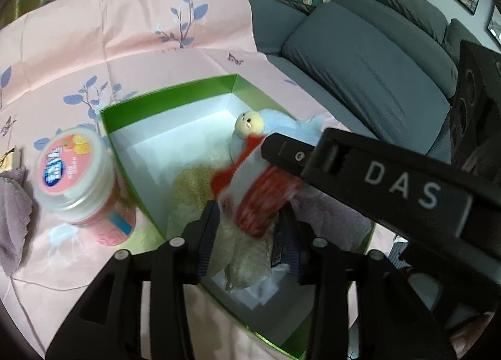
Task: Organize soft objects
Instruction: 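Carry the sock with the right tool into the green box, then open the right tool to release the sock in the box, then move the open right tool back over the purple knit towel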
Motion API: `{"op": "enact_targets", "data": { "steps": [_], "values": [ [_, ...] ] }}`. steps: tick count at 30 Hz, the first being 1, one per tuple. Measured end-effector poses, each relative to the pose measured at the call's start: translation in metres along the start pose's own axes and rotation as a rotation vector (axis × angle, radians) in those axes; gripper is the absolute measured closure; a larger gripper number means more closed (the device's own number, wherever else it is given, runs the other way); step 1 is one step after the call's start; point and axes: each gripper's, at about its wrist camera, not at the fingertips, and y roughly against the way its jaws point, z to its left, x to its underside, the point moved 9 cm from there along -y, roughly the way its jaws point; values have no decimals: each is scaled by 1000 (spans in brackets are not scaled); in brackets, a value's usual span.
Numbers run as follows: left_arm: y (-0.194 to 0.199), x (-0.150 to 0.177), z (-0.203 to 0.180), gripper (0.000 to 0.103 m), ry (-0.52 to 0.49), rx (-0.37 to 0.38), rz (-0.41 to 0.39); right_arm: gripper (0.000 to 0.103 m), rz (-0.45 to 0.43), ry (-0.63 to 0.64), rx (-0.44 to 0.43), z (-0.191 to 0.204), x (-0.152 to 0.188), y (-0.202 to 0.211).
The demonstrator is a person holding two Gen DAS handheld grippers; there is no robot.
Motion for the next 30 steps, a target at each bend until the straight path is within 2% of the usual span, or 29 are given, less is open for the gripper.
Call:
{"op": "enact_targets", "data": {
  "steps": [2, 4, 5, 7, 9, 11, 13, 16, 21, 25, 30],
  "values": [
    [9, 0, 1, 53, -6, -7, -16, 59, -23, 8, -2, 2, -1, 6],
    [19, -1, 4, 41, 0, -8, -41, 45, -54, 9, -12, 5, -4, 14],
    [26, -1, 7, 38, 9, -9, -55, 43, -75, 6, -16, 5, -5, 20],
    [37, -1, 11, 23, 25, -3, -72, 33, -117, 3, -7, 6, -9, 30],
    [51, 0, 12, 19, 43, 26, -89, 27, -152, 4, 0, 7, -11, 39],
    [66, 2, 13, 17, 53, 32, -112, 26, -166, 4, -8, 9, -12, 43],
    [78, 5, 15, 8, 44, 16, -127, 22, -170, 6, -17, 13, -12, 46],
    [102, 14, 25, 3, 55, -11, -175, 16, -182, 26, -19, 21, -10, 51],
    [137, 31, 61, 2, 141, -46, -217, 11, -194, 94, -30, 43, -2, 58],
    [159, 45, 101, 2, 198, -143, -241, 10, -191, 168, -30, 68, 9, 58],
    [184, 65, 153, 2, 293, -252, -264, 10, -185, 257, 68, 88, 20, 52]
  ]
}}
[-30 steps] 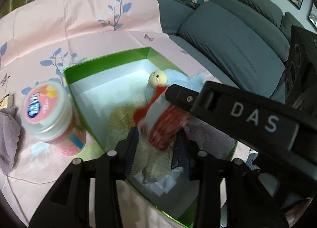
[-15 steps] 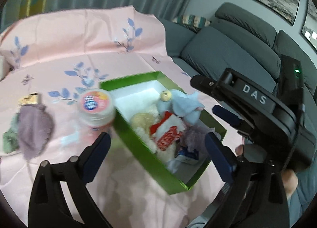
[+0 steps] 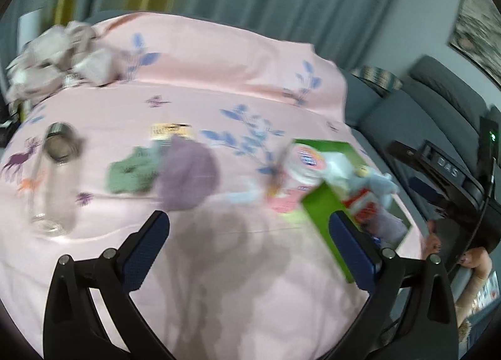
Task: Organize soft objects
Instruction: 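Move the open right tool back over the purple knit towel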
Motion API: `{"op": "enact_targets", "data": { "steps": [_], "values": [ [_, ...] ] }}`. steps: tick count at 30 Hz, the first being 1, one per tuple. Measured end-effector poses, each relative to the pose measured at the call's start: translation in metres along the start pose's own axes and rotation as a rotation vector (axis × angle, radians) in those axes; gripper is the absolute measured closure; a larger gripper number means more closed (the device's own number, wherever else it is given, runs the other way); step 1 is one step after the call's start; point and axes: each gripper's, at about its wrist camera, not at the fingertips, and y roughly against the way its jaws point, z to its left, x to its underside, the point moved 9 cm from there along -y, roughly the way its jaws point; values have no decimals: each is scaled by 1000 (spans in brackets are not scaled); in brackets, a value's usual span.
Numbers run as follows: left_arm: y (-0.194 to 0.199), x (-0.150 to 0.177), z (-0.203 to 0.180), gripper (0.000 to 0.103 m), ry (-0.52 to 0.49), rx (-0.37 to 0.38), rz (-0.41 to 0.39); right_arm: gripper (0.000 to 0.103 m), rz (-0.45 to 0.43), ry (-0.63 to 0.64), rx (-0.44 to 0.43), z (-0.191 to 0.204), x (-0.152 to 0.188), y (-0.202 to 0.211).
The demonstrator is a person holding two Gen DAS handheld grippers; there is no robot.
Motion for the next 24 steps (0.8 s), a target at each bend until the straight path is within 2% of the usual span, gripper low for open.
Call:
{"op": "enact_targets", "data": {
  "steps": [8, 12, 24],
  "values": [
    [3, 13, 81, 2, 113, -122, -7, 10, 23, 71, -20, 33, 13, -3],
    [2, 19, 111, 2, 149, -182, -3, 10, 45, 95, -59, 50, 25, -6],
    [13, 14, 166, 2, 261, -261, -3, 10, 136, 162, -113, 106, 64, -26]
  ]
}}
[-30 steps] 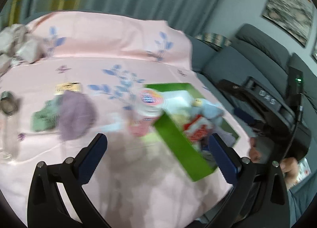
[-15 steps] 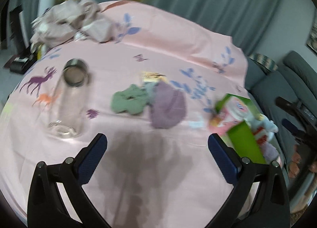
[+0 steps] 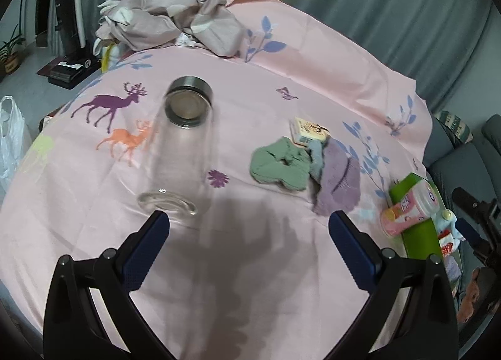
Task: Organize soft objects
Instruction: 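Move the open right tool back over the purple knit towel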
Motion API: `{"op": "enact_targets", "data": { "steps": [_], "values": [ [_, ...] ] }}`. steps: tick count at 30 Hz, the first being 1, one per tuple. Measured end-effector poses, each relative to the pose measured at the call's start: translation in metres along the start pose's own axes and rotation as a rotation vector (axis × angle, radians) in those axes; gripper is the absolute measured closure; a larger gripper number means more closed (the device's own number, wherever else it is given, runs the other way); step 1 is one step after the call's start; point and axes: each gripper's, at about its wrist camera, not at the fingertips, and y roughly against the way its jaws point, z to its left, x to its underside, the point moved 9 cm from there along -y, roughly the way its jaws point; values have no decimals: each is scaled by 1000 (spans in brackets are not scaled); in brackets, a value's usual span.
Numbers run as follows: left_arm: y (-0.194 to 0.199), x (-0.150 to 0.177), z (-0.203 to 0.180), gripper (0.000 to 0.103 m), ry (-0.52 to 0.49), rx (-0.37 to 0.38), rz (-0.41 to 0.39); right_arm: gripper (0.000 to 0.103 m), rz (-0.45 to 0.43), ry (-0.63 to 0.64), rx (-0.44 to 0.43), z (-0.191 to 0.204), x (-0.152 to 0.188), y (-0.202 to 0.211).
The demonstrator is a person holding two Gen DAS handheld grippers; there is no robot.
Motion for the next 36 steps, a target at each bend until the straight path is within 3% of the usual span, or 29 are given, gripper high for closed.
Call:
{"op": "enact_targets", "data": {
  "steps": [7, 15, 20, 27, 30, 32, 34, 36],
  "values": [
    [-1, -8, 17, 2, 35, -33, -2, 10, 50, 90, -27, 44, 15, -17],
    [1, -14, 35, 2, 72, -68, -12, 10, 151, 95, -96, 87, 16, -55],
    [-1, -14, 40, 2, 85, -74, -1, 10, 238, 31, -105, 93, 21, -101],
    [-6, -10, 35, 2, 66, -86, 14, 10, 324, 9, -46, 82, 48, -159],
    [-7, -9, 32, 2, 57, -83, 17, 21, 338, 27, -45, 82, 57, -170],
    [-7, -7, 31, 2, 52, -82, 17, 44, 287, 103, -30, 87, 54, -167],
    [-7, -6, 29, 2, 46, -85, 17, 71, 303, 139, -71, 96, 56, -166],
    [-7, -6, 29, 2, 44, -87, 18, 80, 297, 156, -80, 100, 54, -158]
  ]
}}
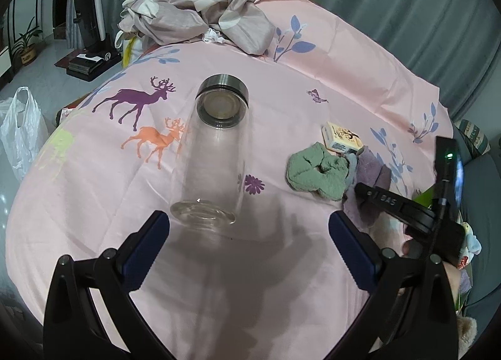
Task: Organize soft objects
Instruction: 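Move the open right tool back over the purple knit towel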
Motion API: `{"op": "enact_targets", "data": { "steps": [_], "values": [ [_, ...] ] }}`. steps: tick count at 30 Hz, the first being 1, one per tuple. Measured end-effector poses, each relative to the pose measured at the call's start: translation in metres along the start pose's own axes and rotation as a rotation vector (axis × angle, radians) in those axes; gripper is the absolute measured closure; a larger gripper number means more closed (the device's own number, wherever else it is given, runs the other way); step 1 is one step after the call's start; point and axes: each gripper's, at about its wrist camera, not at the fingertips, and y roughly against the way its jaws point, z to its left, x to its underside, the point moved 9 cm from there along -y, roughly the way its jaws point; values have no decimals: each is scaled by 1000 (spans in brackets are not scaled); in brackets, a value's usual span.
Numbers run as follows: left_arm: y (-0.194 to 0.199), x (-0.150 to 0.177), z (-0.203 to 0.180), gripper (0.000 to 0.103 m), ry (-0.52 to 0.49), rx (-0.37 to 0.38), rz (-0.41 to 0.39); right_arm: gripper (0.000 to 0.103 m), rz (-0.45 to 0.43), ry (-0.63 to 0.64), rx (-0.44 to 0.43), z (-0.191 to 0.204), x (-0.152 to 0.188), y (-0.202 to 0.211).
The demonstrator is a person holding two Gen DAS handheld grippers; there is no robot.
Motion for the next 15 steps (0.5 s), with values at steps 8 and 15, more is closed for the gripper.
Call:
{"op": "enact_targets", "data": {
  "steps": [8, 15],
  "values": [
    [1, -1, 2, 2, 11, 7, -1, 82, -45, 39, -90, 14, -1, 67],
    [2, -3, 4, 2, 25, 17, 0, 82, -2, 117, -199, 33, 31, 114]
  ]
}}
